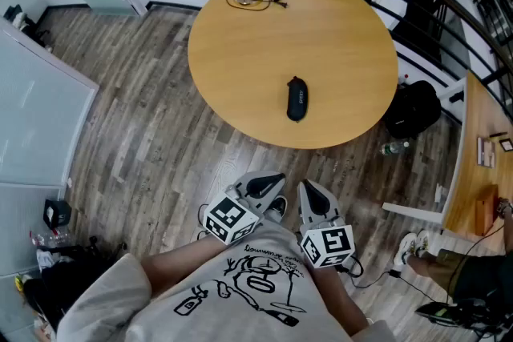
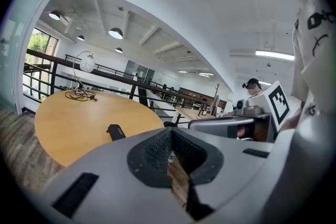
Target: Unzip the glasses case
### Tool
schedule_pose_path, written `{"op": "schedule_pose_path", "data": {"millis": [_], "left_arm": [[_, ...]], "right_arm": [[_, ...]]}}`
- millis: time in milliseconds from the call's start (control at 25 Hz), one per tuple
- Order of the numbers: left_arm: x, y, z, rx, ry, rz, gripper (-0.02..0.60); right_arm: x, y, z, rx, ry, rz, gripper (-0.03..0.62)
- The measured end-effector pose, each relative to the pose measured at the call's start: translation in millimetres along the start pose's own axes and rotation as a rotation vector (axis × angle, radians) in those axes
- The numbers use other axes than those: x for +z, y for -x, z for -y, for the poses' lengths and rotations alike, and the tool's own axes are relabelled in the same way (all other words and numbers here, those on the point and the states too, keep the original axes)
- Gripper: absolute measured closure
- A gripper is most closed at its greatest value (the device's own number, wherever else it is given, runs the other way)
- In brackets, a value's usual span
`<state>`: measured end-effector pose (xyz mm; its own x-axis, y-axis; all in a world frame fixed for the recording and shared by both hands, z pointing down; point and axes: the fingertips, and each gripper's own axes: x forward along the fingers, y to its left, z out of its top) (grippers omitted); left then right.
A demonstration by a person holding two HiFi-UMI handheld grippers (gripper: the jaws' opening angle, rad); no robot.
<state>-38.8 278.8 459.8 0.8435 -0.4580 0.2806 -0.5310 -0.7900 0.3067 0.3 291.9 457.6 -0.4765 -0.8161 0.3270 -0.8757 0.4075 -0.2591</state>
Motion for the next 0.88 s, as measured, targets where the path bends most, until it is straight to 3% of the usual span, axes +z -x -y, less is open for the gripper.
{"op": "schedule_pose_path", "data": {"millis": [880], "left_arm": [[-8.2, -41.2, 32.2, 0.029, 0.005, -0.033, 0.575]], "right_arm": [[-12.4, 30.3, 47.1, 0.000, -0.054, -0.004, 0.569]]}}
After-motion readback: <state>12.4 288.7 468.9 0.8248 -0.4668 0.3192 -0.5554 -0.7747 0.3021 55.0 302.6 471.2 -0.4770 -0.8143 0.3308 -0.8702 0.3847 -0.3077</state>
